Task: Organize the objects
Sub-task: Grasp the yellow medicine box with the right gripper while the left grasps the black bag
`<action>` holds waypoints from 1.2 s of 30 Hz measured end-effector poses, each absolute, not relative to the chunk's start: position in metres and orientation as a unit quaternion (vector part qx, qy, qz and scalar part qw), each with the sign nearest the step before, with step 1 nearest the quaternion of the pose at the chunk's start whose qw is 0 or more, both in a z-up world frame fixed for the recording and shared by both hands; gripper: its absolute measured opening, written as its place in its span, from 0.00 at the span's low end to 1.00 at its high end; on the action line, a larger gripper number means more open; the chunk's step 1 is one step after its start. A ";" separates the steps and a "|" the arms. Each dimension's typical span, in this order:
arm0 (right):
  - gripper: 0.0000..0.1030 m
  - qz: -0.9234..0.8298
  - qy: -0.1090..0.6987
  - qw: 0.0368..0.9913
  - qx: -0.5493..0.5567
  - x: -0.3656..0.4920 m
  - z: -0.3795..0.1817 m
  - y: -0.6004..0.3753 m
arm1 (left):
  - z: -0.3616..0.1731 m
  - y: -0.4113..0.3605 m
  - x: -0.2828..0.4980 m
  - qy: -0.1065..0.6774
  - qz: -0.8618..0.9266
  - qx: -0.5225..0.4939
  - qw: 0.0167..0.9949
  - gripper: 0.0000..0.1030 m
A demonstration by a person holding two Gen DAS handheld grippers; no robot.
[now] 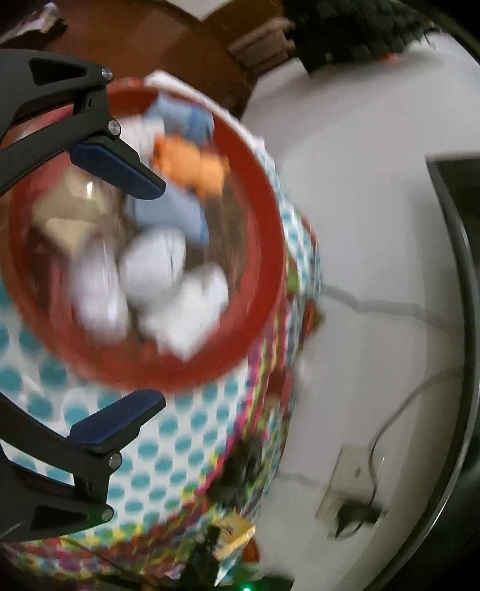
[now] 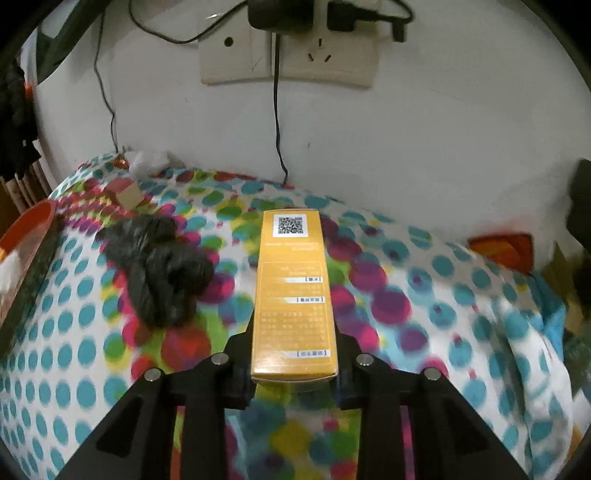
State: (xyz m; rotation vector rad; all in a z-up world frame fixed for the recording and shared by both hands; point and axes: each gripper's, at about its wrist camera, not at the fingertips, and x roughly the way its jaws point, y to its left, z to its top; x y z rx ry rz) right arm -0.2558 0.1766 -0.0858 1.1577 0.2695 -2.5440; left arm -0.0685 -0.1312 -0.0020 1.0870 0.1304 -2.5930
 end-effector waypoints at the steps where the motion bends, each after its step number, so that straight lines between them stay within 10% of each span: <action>1: 0.29 -0.895 0.098 0.160 0.405 -0.245 -0.086 0.182 | -0.003 -0.120 -0.076 0.047 -0.909 0.386 0.152 1.00; 36: 0.31 -0.891 0.030 0.153 0.427 -0.162 -0.087 0.240 | -0.071 0.022 -0.300 0.162 -0.868 0.466 0.056 0.88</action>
